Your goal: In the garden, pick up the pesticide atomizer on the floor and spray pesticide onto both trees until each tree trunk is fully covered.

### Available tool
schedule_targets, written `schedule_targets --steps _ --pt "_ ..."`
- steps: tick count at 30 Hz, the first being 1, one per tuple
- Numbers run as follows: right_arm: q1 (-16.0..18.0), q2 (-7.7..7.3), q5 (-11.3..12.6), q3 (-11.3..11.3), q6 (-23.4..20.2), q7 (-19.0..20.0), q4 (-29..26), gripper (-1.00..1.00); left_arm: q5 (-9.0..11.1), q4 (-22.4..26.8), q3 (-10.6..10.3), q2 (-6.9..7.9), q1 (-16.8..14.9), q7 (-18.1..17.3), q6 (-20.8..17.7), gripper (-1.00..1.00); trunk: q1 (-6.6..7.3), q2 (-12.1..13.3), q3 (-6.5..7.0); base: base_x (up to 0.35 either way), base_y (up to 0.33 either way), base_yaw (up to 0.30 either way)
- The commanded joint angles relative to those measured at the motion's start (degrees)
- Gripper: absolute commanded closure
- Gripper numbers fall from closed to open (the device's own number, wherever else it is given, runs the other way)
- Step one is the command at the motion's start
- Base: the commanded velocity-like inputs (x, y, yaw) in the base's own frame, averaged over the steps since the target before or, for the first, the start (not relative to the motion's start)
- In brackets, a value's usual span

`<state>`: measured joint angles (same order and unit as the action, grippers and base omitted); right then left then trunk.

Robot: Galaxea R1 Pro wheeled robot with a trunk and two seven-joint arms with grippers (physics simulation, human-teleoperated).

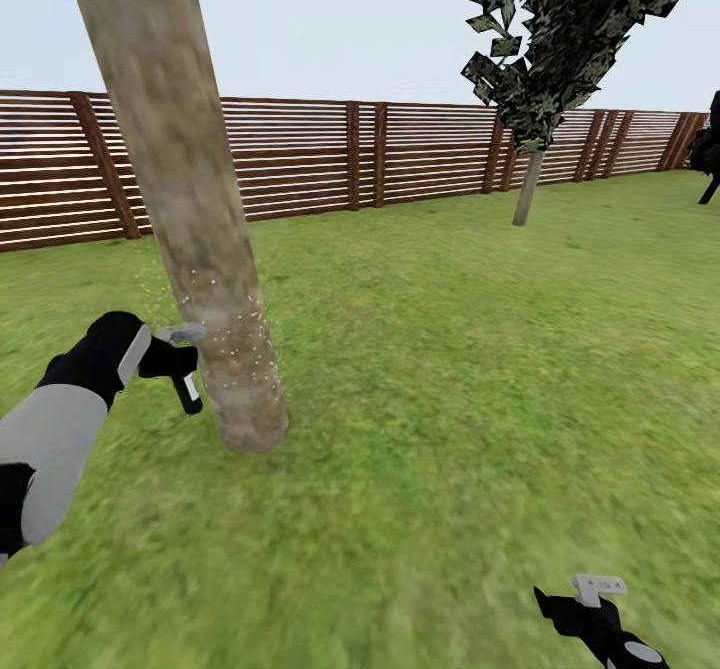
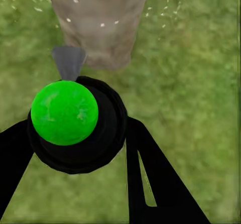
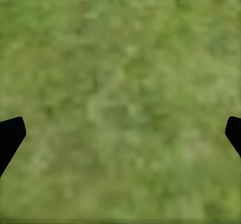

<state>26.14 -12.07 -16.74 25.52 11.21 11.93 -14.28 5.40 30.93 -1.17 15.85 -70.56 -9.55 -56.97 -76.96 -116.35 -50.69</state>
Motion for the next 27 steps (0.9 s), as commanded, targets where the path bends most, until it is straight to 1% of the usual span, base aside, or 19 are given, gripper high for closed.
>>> schedule_targets --steps 1,3,4,6,9,12,15,18,23,27 --pt "0.1 0.02 -0.5 0.5 0.2 0.3 0.0 -1.0 0.4 0.2 -0.2 0.2 -2.0 0.2 -0.7 1.0 0.01 0.0 -0.05 0.0 0.0 0.0" --pt "0.1 0.02 -0.5 0.5 0.2 0.3 0.0 -1.0 0.5 0.0 -0.3 0.2 -7.0 0.1 -1.0 1.0 0.01 0.0 -0.05 0.0 0.0 0.0" --pt "0.1 0.02 -0.5 0.5 0.2 0.3 0.0 -1.0 0.5 0.0 -0.3 0.09 -7.4 0.1 -1.1 1.0 0.01 0.0 -0.05 0.0 0.0 0.0" --pt "0.1 0.02 -0.5 0.5 0.2 0.3 0.0 -1.0 0.4 -0.2 -0.2 0.03 -7.0 0.1 -0.9 1.0 0.01 0.0 -0.05 -0.034 -0.004 0.0" --pt "0.1 0.02 -0.5 0.5 0.2 0.3 0.0 -1.0 0.4 0.0 -0.1 0.01 -7.0 0.1 -1.0 1.0 0.01 0.0 -0.05 -0.218 -0.112 0.0" --pt "0.1 0.02 -0.5 0.5 0.2 0.4 0.0 -1.0 0.4 -0.5 0.0 0.05 -7.0 0.2 -1.0 1.0 0.01 0.0 -0.05 -0.205 -0.212 0.0" --pt "0.1 0.02 -0.5 0.5 0.2 0.3 0.0 -1.0 0.4 -0.7 -0.1 0.05 -7.0 0.2 -0.9 1.0 0.01 0.0 -0.05 -0.054 -0.26 0.0" --pt "0.1 0.02 -0.5 0.5 0.2 0.3 0.0 -1.0 0.3 -0.8 -0.1 0.05 -7.0 0.6 -0.9 1.0 0.01 0.0 -0.05 0.072 -0.271 0.045" --pt "0.1 0.02 -0.5 0.5 0.2 0.3 0.0 -1.0 0.2 -0.8 -0.3 0.05 -7.0 0.8 -0.9 1.0 0.01 0.0 -0.05 0.164 -0.253 0.141" --pt "0.1 0.02 -0.5 0.5 0.2 0.3 0.0 -1.0 0.2 -0.8 -0.3 0.05 -7.0 0.8 -0.9 1.0 0.01 0.0 -0.05 0.055 -0.265 0.016"
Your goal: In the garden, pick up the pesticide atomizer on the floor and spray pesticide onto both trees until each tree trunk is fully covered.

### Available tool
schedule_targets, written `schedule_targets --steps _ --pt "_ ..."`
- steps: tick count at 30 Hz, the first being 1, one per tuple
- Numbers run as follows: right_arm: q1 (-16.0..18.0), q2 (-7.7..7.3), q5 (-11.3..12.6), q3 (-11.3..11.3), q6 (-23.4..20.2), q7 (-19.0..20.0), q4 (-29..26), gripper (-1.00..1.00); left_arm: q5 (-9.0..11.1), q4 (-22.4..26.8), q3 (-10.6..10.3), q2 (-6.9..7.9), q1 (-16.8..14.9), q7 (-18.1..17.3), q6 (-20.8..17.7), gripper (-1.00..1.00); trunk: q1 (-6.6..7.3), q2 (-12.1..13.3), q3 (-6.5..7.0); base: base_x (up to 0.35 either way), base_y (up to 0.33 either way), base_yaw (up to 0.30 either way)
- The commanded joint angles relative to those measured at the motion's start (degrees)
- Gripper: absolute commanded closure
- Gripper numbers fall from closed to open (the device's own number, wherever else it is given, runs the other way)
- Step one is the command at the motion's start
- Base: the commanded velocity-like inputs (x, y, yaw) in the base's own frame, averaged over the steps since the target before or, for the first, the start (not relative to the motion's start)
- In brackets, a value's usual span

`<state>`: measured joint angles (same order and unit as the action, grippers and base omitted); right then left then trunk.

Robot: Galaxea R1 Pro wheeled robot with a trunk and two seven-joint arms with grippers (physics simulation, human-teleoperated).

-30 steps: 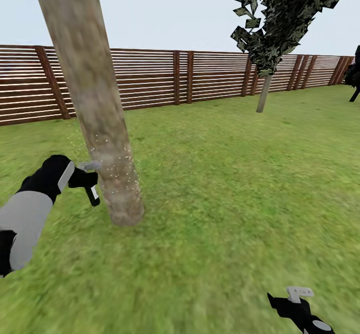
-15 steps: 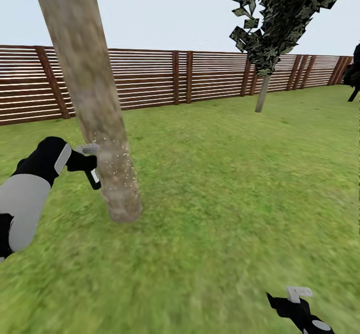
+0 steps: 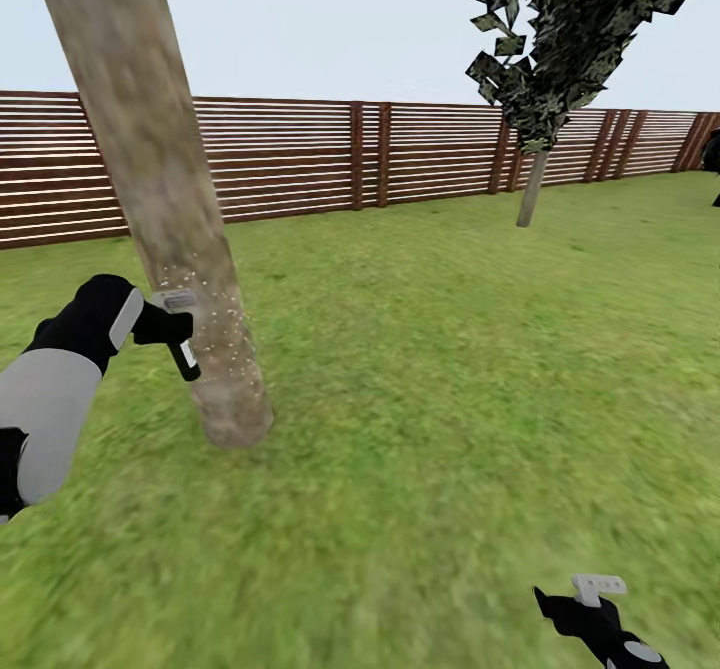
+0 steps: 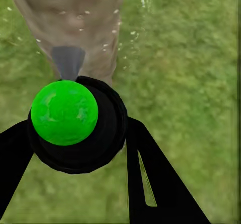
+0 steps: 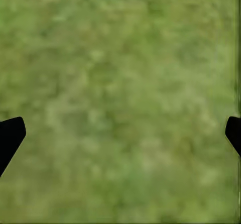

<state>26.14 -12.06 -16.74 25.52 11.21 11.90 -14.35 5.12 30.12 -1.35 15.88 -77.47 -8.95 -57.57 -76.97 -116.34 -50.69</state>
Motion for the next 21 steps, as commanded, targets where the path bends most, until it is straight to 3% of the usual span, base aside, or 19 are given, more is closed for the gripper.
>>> schedule_targets --steps 1,12,16,18,21 --pt "0.0 0.02 -0.5 0.5 0.2 0.3 0.0 -1.0 0.5 0.0 -0.1 0.03 0.0 0.2 -0.3 1.0 0.01 0.0 -0.05 0.005 -0.272 0.001" --pt "0.0 0.02 -0.5 0.5 0.2 0.3 0.0 -1.0 0.5 0.0 -0.2 0.12 0.0 0.3 -0.3 1.0 0.01 0.0 -0.05 0.0 -0.273 0.0" --pt "0.0 0.02 -0.5 0.5 0.2 0.3 0.0 -1.0 0.5 -0.1 -0.2 0.21 0.1 0.3 -0.2 1.0 0.01 0.0 -0.05 0.0 -0.273 0.193" --pt "0.0 0.02 -0.5 0.5 0.2 0.3 0.0 -1.0 0.4 0.2 -0.1 0.49 4.2 0.2 0.2 1.0 0.01 0.0 -0.05 0.0 -0.241 0.269" --pt "0.0 0.02 -0.5 0.5 0.2 0.3 0.0 -1.0 0.5 0.6 0.2 0.66 12.6 0.0 1.3 1.0 0.01 0.0 -0.05 0.0 -0.074 0.157"
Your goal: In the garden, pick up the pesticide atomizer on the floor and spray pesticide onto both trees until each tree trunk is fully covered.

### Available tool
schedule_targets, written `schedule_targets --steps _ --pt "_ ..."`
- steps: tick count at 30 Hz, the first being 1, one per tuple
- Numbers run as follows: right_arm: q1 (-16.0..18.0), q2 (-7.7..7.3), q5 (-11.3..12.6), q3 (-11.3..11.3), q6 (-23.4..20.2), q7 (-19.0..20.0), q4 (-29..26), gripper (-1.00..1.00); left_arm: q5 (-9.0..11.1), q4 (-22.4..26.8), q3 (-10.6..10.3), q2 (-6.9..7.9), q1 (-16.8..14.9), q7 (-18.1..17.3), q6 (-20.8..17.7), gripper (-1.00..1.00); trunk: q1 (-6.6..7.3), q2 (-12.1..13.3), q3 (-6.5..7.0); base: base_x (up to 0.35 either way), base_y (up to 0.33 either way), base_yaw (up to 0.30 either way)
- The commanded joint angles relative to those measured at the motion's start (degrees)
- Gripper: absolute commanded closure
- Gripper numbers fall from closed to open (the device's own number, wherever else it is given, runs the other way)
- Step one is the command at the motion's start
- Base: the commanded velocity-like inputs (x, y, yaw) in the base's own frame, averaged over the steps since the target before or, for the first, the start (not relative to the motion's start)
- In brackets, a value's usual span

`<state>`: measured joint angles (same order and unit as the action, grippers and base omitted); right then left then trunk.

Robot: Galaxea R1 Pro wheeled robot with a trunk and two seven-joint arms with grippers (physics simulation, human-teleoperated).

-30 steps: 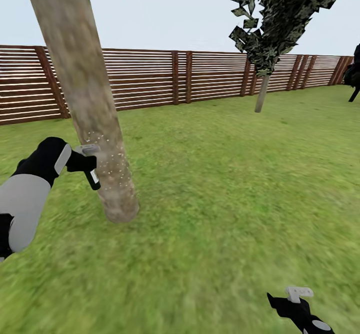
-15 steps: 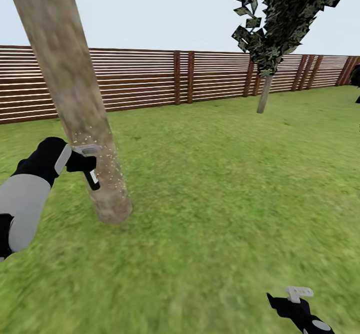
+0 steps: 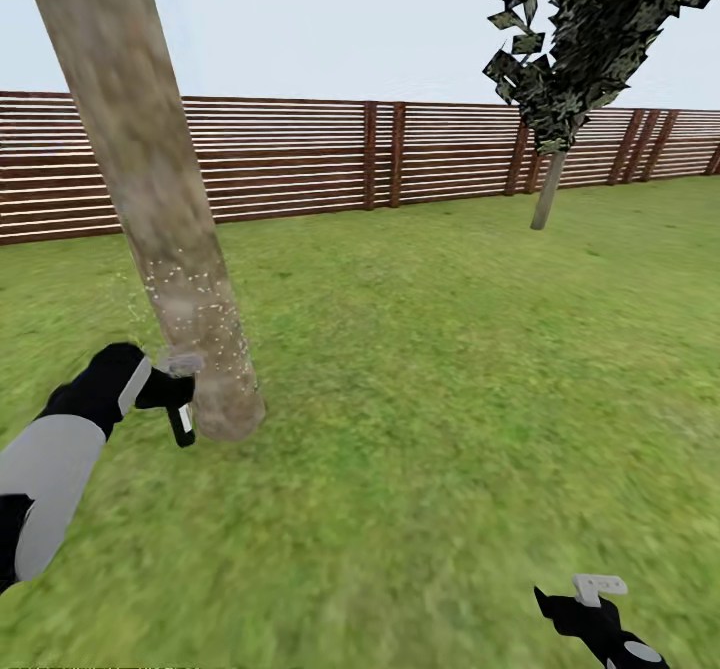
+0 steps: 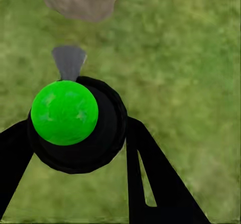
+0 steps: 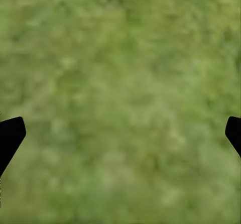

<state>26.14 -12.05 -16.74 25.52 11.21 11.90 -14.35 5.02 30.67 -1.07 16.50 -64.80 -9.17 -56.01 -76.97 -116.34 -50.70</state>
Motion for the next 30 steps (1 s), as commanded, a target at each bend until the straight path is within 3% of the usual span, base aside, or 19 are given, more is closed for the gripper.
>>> schedule_targets --steps 1,4,10,13,14,15,16,17,18,20,21,22,23,25,26,28,30 --pt "0.0 0.01 -0.5 0.5 0.2 0.3 0.0 -1.0 0.6 -0.1 -0.2 -0.03 1.7 0.2 0.8 1.0 0.02 0.0 -0.04 0.0 -0.017 0.04" --pt "0.0 0.01 -0.5 0.5 0.2 0.3 0.1 -1.0 0.6 -0.6 -0.2 -0.44 5.9 0.4 6.5 1.0 0.02 0.0 -0.04 0.0 -0.005 0.012" --pt "0.0 0.06 -0.5 0.5 0.2 0.4 0.1 -1.0 1.0 -0.2 -0.1 -0.58 11.6 -0.1 11.1 1.0 0.02 0.0 -0.04 0.0 0.0 0.001" --pt "0.0 0.15 -0.5 0.5 0.1 0.4 0.2 -1.0 0.9 0.0 -0.5 -0.67 15.4 -1.8 17.4 1.0 0.02 0.0 -0.04 0.0 0.0 0.0" --pt "0.0 0.32 -0.5 0.4 0.1 0.5 0.9 -1.0 0.8 -0.1 -3.2 -0.63 17.3 -5.2 21.5 1.0 0.02 0.0 -0.04 0.0 0.0 0.0" --pt "0.0 0.37 -0.5 0.3 0.1 0.7 1.2 -1.0 0.7 -0.3 -5.0 -0.58 17.9 -6.9 23.2 1.0 0.02 0.0 -0.04 -0.017 0.016 0.0" --pt "0.0 0.63 -0.9 -0.9 0.1 0.8 1.5 -1.0 0.5 -0.4 -8.8 -0.55 18.7 -9.8 26.1 1.0 0.02 0.0 -0.04 -0.059 0.054 0.0" --pt "0.0 2.02 -1.9 -3.2 0.1 0.9 1.3 -1.0 0.0 -0.5 -12.4 -0.48 19.2 -11.8 28.1 1.0 0.02 0.0 -0.04 -0.106 0.083 0.0" --pt "0.0 5.42 -4.0 -8.8 0.1 1.0 -2.3 -1.0 -0.4 -0.6 -16.0 -0.44 19.9 -13.5 29.7 1.0 0.02 0.0 -0.04 -0.199 0.111 0.0" --pt "0.0 8.46 -5.1 -16.3 -0.3 3.1 -9.1 -1.0 -0.7 -0.6 -17.8 -0.37 21.9 -15.8 30.6 1.0 0.02 0.0 -0.04 -0.11 0.071 0.0" --pt "0.0 9.7 -5.3 -21.3 -0.7 8.0 -13.0 -1.0 -0.9 -0.6 -19.6 -0.17 23.0 -18.1 31.8 1.0 0.02 0.0 -0.04 -0.044 0.028 0.0" --pt "0.5 10.54 -5.3 -24.8 -3.5 15.8 -17.7 -1.0 -1.7 -0.6 -22.3 0.58 24.9 -21.2 34.8 1.0 0.02 0.0 -0.04 -0.018 0.012 0.0" --pt "1.1 10.91 -5.2 -26.2 -7.6 22.4 -22.5 -1.0 -4.4 -0.6 -24.2 1.48 26.9 -23.5 38.1 1.0 0.02 0.0 -0.04 -0.007 0.005 0.0" --pt "1.5 11.12 -5.1 -27.0 -10.8 29.4 -28.1 -1.0 -10.2 -0.7 -25.3 1.98 29.6 -27.0 43.7 1.0 0.02 0.0 -0.04 -0.003 0.002 0.0" --pt "1.6 11.58 -5.1 -27.4 -11.7 32.4 -31.8 -1.0 -14.2 -0.9 -25.5 2.08 31.0 -31.3 49.5 1.0 0.02 0.0 -0.04 0.0 0.0 0.0" --pt "1.6 12.46 -5.1 -27.9 -12.2 33.6 -33.7 -1.0 -16.1 -2.0 -25.5 2.07 31.6 -35.6 53.2 1.0 0.02 0.0 -0.04 0.0 0.0 0.0" --pt "1.6 12.83 -5.1 -28.6 -12.3 34.0 -34.2 -1.0 -16.6 -2.6 -25.6 2.05 31.7 -37.0 54.3 1.0 0.02 0.0 -0.04 0.0 0.0 0.0"
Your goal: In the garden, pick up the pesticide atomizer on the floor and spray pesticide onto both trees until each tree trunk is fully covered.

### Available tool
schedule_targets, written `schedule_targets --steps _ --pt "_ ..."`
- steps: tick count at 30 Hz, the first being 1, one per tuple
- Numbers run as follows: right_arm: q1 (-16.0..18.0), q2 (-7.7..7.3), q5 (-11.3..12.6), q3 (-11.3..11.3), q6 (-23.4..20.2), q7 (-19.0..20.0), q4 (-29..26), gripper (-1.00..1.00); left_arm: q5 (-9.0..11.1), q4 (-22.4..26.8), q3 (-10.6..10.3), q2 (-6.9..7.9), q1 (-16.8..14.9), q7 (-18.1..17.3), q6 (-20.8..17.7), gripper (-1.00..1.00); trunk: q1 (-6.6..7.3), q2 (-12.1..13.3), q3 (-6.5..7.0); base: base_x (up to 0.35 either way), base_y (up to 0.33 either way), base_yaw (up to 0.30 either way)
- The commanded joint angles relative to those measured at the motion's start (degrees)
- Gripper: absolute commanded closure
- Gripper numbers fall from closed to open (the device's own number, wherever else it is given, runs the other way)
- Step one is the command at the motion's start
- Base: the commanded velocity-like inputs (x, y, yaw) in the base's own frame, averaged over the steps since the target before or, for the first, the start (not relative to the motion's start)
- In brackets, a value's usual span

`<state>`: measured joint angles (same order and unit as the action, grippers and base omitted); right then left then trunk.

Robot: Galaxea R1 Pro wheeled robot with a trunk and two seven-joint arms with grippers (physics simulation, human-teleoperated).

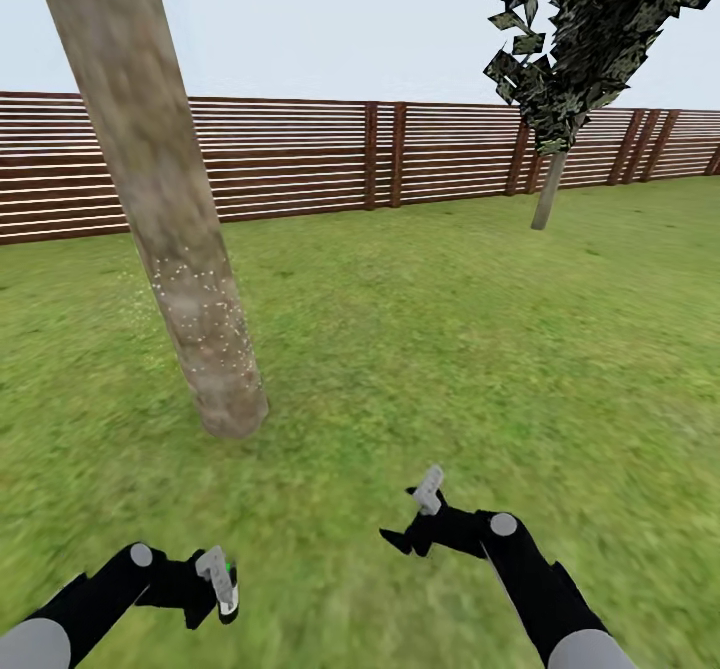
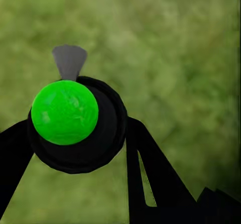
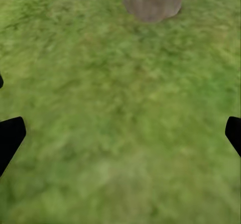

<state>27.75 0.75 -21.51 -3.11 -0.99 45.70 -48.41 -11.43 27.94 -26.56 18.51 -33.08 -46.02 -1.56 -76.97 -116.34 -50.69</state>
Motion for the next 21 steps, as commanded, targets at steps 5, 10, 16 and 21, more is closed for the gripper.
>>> schedule_targets --steps 5,10,16,21 --pt "0.2 0.29 -0.7 -5.6 -0.2 8.4 -0.4 -1.0 -0.8 0.0 -2.4 -0.46 0.0 -2.4 3.1 1.0 0.01 0.0 -0.05 0.0 0.0 0.0" --pt "1.2 0.34 -0.7 -14.0 -5.1 10.8 -5.3 -1.0 -1.9 0.2 -4.9 -0.75 0.0 -8.5 6.0 1.0 0.01 0.0 -0.05 0.0 0.0 0.0" --pt "1.3 1.86 -0.9 -14.4 -8.2 12.0 -7.1 1.0 -6.9 0.8 -4.8 -2.08 -0.4 -9.6 5.8 1.0 0.01 0.0 -0.05 0.0 0.0 0.0" --pt "1.3 1.88 -1.0 -21.3 -8.2 12.0 -7.2 1.0 -7.0 0.9 -4.9 -3.11 -0.7 -9.6 5.7 1.0 0.01 0.0 -0.05 0.0 0.0 0.0"
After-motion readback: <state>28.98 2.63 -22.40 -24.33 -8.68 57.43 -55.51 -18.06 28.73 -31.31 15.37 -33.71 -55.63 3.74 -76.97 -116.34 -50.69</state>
